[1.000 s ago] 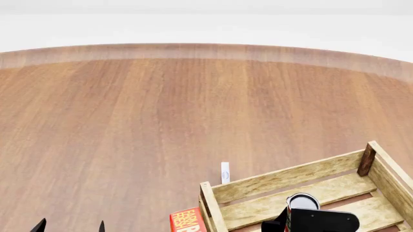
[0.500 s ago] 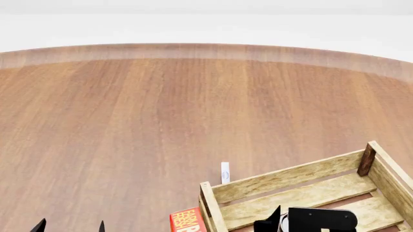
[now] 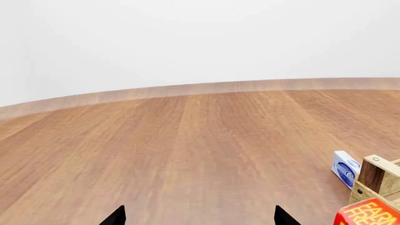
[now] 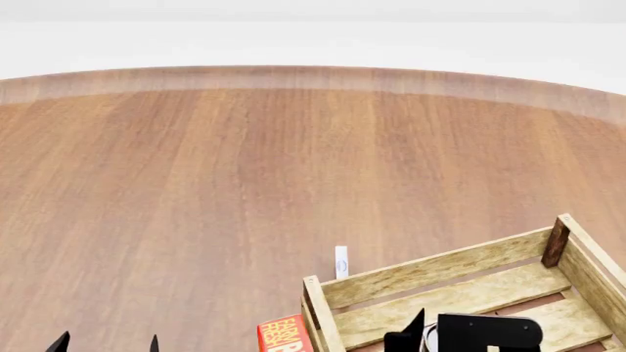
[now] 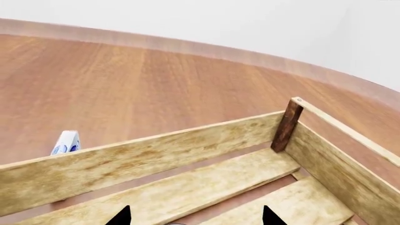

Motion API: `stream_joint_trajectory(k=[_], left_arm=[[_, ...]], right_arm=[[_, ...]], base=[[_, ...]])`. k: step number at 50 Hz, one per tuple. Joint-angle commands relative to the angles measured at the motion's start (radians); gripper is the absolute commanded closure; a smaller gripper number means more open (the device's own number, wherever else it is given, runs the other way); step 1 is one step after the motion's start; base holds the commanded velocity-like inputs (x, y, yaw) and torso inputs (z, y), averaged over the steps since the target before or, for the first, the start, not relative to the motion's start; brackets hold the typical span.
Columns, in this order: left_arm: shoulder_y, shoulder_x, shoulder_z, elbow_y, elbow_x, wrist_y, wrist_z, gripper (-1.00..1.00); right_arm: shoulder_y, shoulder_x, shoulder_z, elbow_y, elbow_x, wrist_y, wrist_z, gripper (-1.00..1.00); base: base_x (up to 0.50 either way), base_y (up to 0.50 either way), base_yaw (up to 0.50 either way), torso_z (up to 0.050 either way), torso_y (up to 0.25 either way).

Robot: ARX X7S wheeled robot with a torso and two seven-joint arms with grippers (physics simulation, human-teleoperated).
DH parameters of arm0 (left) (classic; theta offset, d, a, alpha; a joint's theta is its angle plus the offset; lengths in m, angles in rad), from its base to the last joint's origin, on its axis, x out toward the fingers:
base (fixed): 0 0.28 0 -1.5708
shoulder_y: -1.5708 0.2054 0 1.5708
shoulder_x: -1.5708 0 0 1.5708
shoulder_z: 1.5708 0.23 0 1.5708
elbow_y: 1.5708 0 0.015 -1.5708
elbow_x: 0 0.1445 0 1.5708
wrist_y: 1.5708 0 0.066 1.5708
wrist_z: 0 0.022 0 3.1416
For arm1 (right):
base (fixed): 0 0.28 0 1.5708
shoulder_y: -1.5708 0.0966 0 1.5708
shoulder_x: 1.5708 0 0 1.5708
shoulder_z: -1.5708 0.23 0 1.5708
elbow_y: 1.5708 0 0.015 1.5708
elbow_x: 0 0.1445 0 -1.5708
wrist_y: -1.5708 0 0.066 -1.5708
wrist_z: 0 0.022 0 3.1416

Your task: Pick up the tomato sauce, and put it in the wooden tray.

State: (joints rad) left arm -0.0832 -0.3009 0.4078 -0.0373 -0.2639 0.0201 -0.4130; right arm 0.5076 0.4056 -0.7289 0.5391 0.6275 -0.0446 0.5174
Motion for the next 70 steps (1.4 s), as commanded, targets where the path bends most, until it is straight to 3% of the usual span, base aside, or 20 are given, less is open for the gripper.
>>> stream_joint_trajectory(k=[1, 40, 70], left_arm=[[0.007, 0.002, -0.01, 0.008, -0.011, 0.015, 0.01, -1.0], [0.004, -0.003, 0.0, 0.006, -0.016, 0.016, 0.0, -1.0], [-0.004, -0.007, 0.004, 0.0, -0.022, 0.015, -0.005, -1.0]], right_arm=[[-0.008, 0.0, 0.012, -0.012, 0.0, -0.017, -0.016, -1.0], [-0.125, 0.268, -0.069, -0.829, -0.105, 0.179, 0.254, -1.0], [-0.216, 0.417, -0.084, -1.201, -0.185, 0.223, 0.378, -1.0]], base=[[0.0, 0.0, 0.0, 0.0, 0.0], [0.0, 0.0, 0.0, 0.0, 0.0], [0.0, 0.0, 0.0, 0.0, 0.0]])
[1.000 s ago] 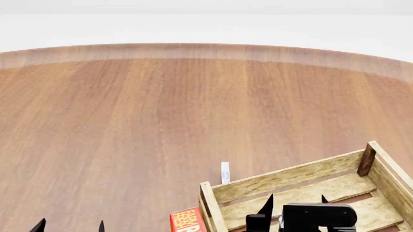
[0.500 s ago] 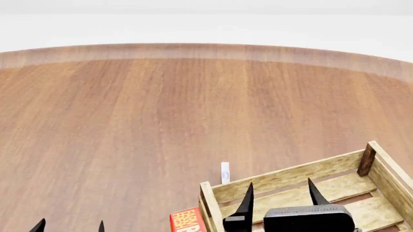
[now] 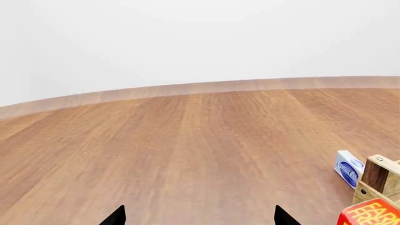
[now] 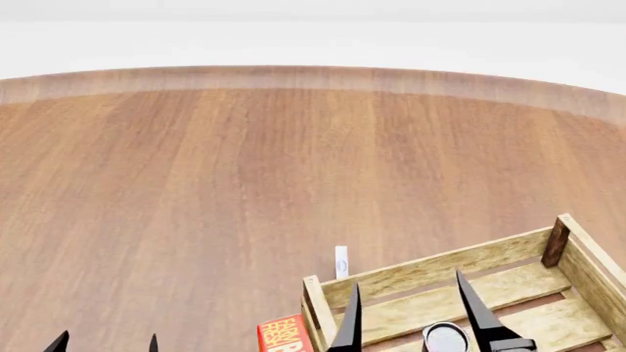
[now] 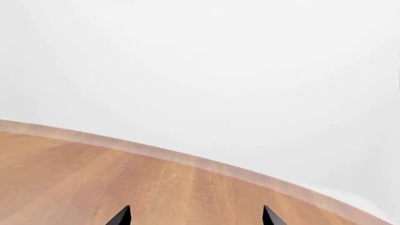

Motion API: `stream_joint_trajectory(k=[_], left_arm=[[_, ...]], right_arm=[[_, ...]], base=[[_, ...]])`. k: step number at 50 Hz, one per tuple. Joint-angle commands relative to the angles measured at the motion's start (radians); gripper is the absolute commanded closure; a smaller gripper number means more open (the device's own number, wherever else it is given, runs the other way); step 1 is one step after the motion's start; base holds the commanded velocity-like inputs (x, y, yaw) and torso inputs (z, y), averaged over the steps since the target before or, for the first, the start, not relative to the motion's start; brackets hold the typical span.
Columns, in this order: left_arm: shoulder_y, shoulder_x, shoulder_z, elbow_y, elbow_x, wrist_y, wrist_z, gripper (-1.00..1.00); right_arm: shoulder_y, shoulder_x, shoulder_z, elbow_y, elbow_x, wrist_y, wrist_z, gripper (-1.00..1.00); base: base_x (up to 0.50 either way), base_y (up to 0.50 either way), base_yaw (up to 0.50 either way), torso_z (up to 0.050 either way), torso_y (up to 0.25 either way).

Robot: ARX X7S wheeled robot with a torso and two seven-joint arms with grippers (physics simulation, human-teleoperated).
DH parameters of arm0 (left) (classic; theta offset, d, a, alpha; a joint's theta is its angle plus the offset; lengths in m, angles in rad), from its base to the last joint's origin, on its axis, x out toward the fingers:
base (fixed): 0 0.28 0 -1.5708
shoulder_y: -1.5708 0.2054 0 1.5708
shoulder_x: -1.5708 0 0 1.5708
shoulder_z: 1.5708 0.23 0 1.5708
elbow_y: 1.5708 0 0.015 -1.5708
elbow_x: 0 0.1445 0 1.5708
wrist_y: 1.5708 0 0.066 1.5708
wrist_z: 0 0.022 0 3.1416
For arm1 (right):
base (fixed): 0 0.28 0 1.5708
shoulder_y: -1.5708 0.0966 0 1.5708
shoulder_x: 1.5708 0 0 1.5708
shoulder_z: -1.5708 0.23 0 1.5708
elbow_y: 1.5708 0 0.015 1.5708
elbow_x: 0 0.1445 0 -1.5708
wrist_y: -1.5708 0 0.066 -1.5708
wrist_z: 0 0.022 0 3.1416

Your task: Pick up the tomato sauce, and put it in the wooden tray.

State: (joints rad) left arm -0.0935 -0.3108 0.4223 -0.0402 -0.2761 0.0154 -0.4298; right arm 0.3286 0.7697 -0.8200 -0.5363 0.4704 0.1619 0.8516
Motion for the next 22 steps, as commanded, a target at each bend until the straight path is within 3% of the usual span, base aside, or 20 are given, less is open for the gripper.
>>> stream_joint_trajectory(k=[1, 22], left_arm=[[0.007, 0.003, -0.01, 0.003, -0.01, 0.02, 0.012, -1.0], [0.008, 0.0, -0.004, 0.005, -0.011, 0.023, 0.007, -1.0]], right_arm=[[-0.039, 0.058, 0.007, -0.141, -0.03, 0.025, 0.052, -1.0], [-0.055, 0.112, -0.038, -0.386, -0.147, 0.17, 0.149, -1.0]], base=[[0.0, 0.0, 0.0, 0.0, 0.0], [0.0, 0.0, 0.0, 0.0, 0.0]])
